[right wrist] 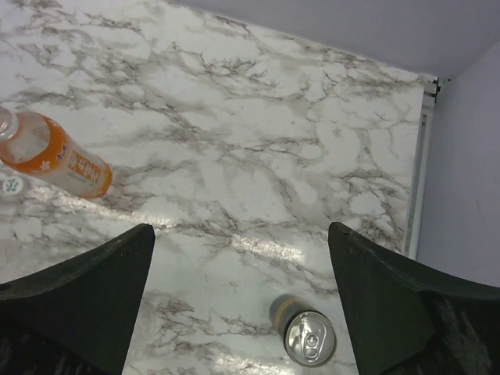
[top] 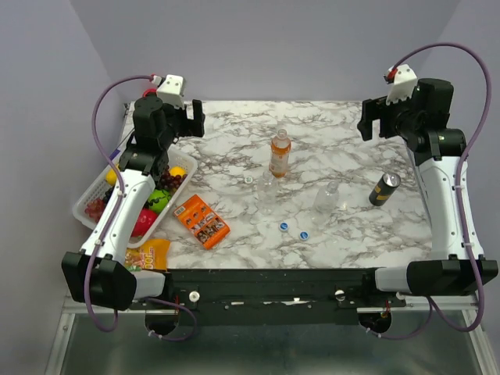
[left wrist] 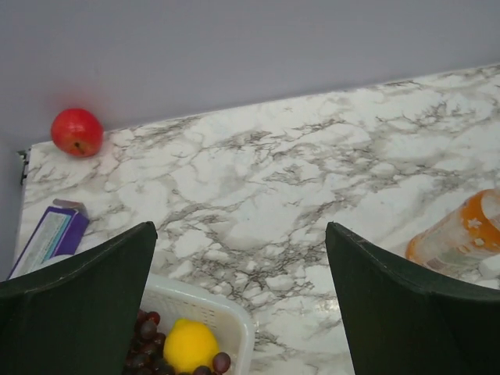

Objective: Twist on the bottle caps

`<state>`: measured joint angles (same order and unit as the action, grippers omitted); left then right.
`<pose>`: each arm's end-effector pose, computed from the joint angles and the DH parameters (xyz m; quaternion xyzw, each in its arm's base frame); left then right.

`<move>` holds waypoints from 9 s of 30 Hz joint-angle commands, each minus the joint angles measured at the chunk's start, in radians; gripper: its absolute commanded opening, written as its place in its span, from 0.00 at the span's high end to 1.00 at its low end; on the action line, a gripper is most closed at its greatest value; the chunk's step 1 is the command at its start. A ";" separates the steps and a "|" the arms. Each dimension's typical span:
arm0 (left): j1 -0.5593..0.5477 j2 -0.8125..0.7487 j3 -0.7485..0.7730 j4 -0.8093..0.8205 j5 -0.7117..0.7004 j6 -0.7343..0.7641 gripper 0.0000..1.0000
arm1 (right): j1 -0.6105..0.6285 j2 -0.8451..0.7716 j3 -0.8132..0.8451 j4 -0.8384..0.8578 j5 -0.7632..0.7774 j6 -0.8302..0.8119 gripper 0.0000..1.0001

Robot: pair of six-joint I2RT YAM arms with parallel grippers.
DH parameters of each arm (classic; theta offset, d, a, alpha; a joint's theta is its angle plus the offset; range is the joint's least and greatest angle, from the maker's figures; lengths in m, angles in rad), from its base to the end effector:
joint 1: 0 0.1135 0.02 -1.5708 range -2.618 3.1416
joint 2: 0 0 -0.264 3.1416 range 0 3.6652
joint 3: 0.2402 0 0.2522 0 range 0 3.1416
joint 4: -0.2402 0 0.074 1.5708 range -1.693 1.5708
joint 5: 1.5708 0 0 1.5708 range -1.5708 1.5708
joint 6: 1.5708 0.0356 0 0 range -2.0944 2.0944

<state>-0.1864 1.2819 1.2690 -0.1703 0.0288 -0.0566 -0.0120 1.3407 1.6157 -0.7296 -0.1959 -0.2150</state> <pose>0.2929 -0.0563 0.4034 0.0591 0.7665 -0.0885 0.6333 0.2772 0.0036 0.4470 -0.1371 0.8346 0.0227 0.5330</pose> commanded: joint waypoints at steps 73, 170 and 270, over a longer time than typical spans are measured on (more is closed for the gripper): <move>-0.479 -0.533 -0.738 0.133 0.574 0.153 0.01 | 0.502 -0.038 0.089 -0.797 -0.490 -0.512 0.98; -0.412 -0.609 -0.832 0.252 0.384 0.031 1.00 | 0.736 -0.086 -0.938 0.222 -0.056 -0.606 0.35; -0.548 -0.451 -1.042 0.555 0.609 0.314 1.00 | 1.129 0.132 0.099 -0.482 -0.192 -0.567 0.78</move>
<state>-0.7414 0.8520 0.2211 0.3233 0.6544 0.2764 1.1069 1.5002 1.7535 -1.1751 -0.3649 -0.7574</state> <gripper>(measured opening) 0.676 0.394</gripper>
